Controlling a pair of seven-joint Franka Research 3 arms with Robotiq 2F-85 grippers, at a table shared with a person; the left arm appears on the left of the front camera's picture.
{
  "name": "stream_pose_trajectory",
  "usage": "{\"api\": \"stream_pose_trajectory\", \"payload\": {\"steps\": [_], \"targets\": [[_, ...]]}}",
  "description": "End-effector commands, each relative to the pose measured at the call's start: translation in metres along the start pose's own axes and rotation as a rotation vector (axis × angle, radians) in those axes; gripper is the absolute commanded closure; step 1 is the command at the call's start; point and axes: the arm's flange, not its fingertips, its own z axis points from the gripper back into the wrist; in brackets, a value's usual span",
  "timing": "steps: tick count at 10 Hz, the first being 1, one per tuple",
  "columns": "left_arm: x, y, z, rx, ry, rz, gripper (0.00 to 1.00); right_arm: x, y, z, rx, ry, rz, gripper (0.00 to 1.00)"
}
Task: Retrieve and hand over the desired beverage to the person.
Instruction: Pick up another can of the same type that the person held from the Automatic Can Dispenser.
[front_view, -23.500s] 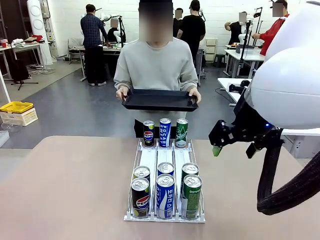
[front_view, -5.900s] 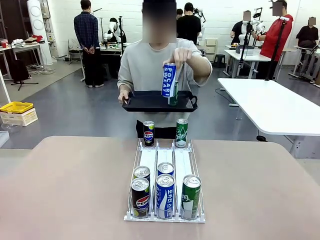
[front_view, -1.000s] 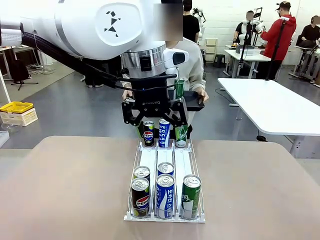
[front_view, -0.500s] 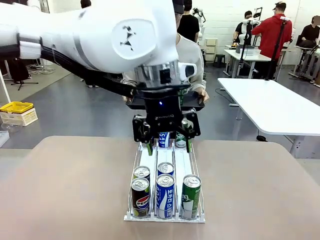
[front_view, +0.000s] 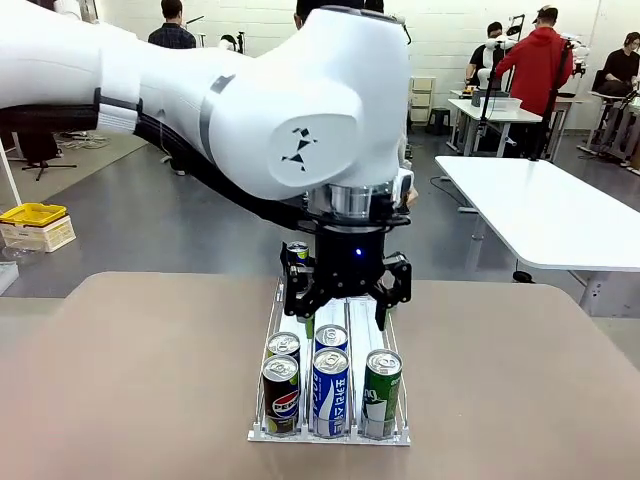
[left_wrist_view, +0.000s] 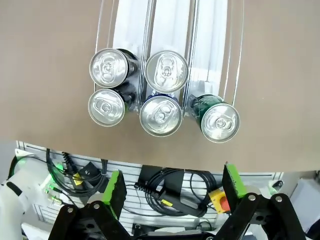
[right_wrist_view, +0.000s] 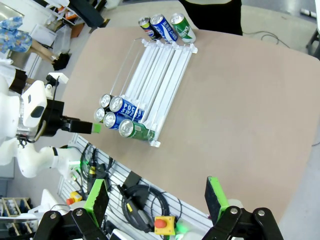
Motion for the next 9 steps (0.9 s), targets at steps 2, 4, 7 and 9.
{"api": "stream_pose_trajectory", "payload": {"steps": [2,4,7,9], "targets": [[0.004,0.005,-0.015,-0.067,0.002,-0.048,0.00,0.001,0.001,-0.001,0.017,-0.002,-0.001,0.00],[-0.002,-0.004,-0.010,-0.014,0.004,-0.022,0.00,0.001,0.001,-0.001,0.017,-0.002,-0.001,0.00],[-0.002,-0.004,-0.010,-0.014,0.004,-0.022,0.00,0.001,0.001,-0.001,0.017,-0.002,-0.001,0.00],[-0.002,-0.004,-0.010,-0.014,0.004,-0.022,0.00,0.001,0.001,-0.001,0.017,-0.002,-0.001,0.00]]}}
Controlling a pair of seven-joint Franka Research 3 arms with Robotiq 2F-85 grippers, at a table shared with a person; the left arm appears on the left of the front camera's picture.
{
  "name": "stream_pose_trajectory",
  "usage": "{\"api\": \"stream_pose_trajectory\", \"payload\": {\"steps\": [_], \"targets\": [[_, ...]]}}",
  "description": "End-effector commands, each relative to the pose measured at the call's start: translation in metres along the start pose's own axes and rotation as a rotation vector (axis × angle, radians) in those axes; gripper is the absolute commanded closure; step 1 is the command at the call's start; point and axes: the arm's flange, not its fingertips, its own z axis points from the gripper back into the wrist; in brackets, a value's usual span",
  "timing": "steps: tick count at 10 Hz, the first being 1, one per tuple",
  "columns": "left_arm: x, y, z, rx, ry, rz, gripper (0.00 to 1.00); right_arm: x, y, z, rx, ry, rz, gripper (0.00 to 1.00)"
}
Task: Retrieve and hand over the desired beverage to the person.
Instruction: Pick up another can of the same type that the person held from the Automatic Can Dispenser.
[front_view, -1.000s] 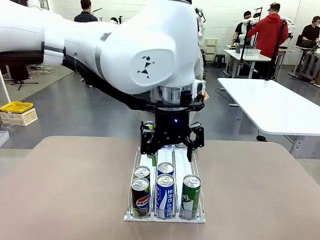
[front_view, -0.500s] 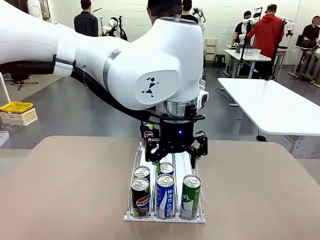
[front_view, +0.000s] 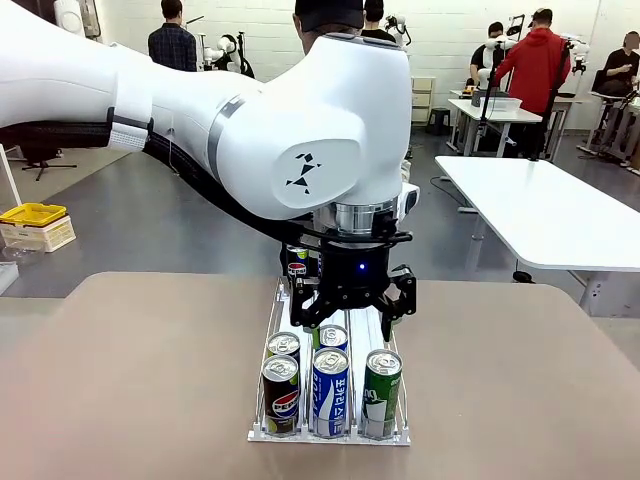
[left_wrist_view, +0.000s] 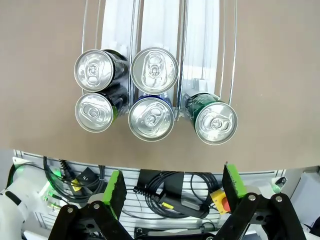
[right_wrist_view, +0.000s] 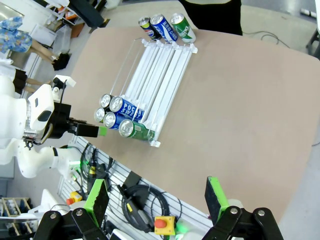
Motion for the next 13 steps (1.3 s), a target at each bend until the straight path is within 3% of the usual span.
{"api": "stream_pose_trajectory", "payload": {"steps": [1,7,13], "targets": [[-0.002,-0.001,0.003,0.008,-0.001,0.019,0.00,0.001,0.001,-0.001,0.017,-0.002,-0.001,0.00],[-0.002,-0.001,0.003,0.008,-0.001,0.019,0.00,0.001,0.001,-0.001,0.017,-0.002,-0.001,0.00],[0.021,0.025,-0.018,0.055,0.014,-0.165,0.00,0.001,0.001,-0.001,0.017,-0.002,-0.001,0.00]]}}
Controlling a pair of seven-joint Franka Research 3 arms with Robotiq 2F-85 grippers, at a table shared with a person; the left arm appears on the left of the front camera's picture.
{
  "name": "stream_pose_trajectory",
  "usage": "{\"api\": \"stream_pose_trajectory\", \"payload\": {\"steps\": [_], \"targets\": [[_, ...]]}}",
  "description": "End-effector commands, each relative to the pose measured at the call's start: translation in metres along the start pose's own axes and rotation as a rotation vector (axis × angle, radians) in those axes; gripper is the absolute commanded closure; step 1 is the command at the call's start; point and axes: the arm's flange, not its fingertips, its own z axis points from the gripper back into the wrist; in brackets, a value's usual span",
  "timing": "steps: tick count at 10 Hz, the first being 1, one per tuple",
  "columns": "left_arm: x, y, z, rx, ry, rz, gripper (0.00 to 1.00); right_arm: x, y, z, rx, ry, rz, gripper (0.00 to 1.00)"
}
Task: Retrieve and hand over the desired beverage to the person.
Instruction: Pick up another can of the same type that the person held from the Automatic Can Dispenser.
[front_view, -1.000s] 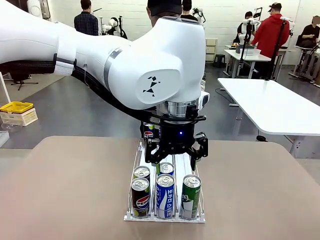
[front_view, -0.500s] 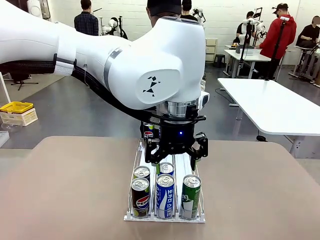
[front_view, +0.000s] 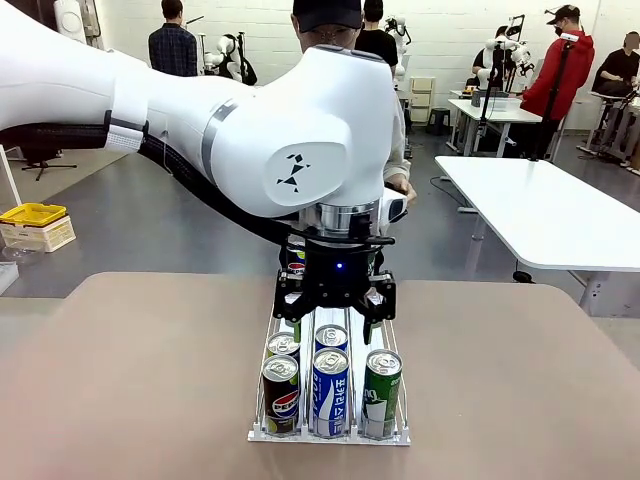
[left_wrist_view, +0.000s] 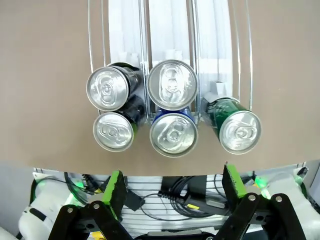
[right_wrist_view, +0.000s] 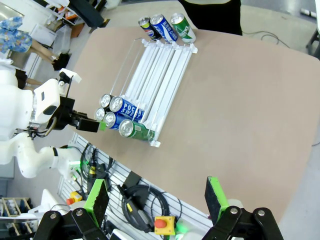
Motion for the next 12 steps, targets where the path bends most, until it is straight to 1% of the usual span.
{"api": "stream_pose_trajectory", "payload": {"steps": [1,5,7,8,12], "targets": [[0.000,0.008,-0.012,-0.002,0.001,-0.037,0.00,0.001,0.001,-0.001,0.017,-0.002,-0.001,0.00],[0.003,0.006,-0.049,-0.025,0.018,-0.045,0.00,0.001,0.001,-0.001,0.017,-0.002,-0.001,0.00],[0.005,0.007,-0.051,-0.027,0.003,-0.029,0.00,0.001,0.001,-0.001,0.017,-0.002,-0.001,0.00],[0.005,0.004,-0.050,-0.012,0.024,-0.031,0.00,0.001,0.001,-0.001,0.017,-0.002,-0.001,0.00],[0.005,0.004,-0.050,-0.012,0.024,-0.031,0.00,0.001,0.001,-0.001,0.017,-0.002,-0.001,0.00]]}}
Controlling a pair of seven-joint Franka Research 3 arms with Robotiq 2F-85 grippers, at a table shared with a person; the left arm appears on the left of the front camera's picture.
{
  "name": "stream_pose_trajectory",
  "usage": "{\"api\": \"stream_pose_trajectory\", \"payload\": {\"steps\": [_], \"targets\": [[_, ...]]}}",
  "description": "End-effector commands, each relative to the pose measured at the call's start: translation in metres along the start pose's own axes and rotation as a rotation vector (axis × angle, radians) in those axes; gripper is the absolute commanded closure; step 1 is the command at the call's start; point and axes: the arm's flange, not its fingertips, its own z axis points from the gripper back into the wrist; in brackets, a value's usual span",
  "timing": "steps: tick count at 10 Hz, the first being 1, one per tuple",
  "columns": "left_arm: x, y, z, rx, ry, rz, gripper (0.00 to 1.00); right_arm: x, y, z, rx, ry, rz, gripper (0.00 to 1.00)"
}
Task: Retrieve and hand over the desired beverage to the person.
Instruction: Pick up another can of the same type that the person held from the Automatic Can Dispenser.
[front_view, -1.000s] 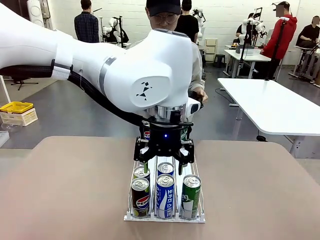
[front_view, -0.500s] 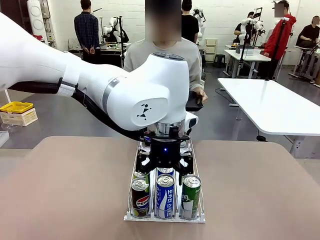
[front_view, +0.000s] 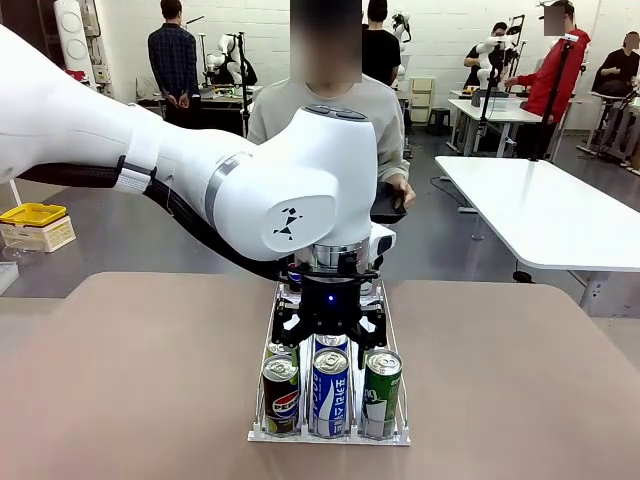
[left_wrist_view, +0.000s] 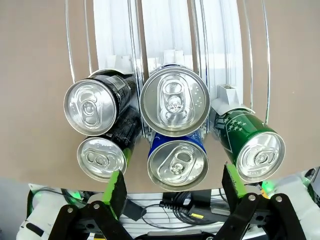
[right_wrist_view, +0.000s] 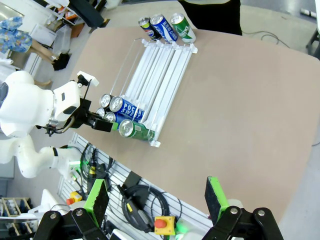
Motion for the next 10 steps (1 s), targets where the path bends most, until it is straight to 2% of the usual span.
{"api": "stream_pose_trajectory", "payload": {"steps": [1,4,10], "targets": [[0.000,0.000,0.000,0.000,0.000,0.000,0.00,0.001,0.001,-0.001,0.017,-0.002,-0.001,0.00],[0.006,0.003,-0.003,-0.020,-0.020,-0.011,0.00,0.001,0.001,-0.001,0.017,-0.002,-0.001,0.00],[0.016,0.006,-0.015,-0.039,0.017,-0.008,0.00,0.001,0.001,-0.001,0.017,-0.002,-0.001,0.00]]}}
